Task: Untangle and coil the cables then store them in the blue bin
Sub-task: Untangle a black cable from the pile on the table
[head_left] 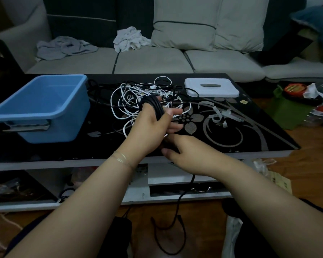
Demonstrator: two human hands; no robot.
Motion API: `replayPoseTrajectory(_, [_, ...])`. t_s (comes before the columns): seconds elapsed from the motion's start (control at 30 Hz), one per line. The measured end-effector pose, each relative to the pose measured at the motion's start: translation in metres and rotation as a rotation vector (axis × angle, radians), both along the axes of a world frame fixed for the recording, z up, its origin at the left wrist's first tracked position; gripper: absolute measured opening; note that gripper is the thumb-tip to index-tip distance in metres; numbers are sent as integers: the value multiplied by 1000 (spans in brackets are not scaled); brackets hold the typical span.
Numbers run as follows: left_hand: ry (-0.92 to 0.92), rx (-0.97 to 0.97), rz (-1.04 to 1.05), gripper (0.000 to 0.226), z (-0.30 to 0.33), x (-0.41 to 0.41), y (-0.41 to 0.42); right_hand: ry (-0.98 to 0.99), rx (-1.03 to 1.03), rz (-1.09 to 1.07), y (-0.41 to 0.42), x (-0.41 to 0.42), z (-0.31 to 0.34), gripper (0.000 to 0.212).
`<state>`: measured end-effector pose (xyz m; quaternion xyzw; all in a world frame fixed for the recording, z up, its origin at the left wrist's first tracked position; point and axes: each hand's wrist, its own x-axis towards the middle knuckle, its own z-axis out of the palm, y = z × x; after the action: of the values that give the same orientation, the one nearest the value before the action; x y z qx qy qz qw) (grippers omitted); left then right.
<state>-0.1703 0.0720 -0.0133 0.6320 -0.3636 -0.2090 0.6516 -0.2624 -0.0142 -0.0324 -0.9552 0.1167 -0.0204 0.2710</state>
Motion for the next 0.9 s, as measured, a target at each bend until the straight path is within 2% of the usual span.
replayPoseTrajectory(0.13, [-119,68,27,30,-5,3,-1,36,-37,11,-2,-1,11,27])
replayPoseTrajectory(0.23, [-324,191,99,24,-10,7,-2,-43,-173,-17,-5,-5,17,9])
replayPoseTrajectory(0.27, [-369,228,122,27,-11,9,-2,-72,-190,-32,-5,-5,19,17])
replayPoseTrajectory(0.33, [-439,312,137,32,-12,11,-3,-117,-87,-42,-8,-5,20,28])
replayPoseTrajectory(0.4, [-489,407,152,41,-10,10,-2,-147,68,-8,-11,-5,23,20])
replayPoseTrajectory(0.47, [-385,405,90,59,-2,5,1,-144,120,14,-16,-6,25,17])
replayPoseTrajectory(0.53, [-226,342,-78,65,6,-2,7,-171,166,18,-21,-8,26,15])
replayPoseTrajectory(0.6, [-220,322,-218,70,7,-3,9,-225,234,-2,-27,-8,24,11])
replayPoseTrajectory(0.67, [-252,348,-272,73,5,1,7,-271,286,-12,-32,-9,22,10])
replayPoseTrajectory(0.73, [-248,362,-293,69,4,2,5,-314,316,7,-37,-9,22,12])
replayPoseTrajectory(0.83, [-184,346,-343,29,5,2,5,-374,359,4,-44,-11,23,20])
replayPoseTrajectory(0.9, [-144,325,-362,17,4,1,4,-430,367,-25,-50,-11,24,19])
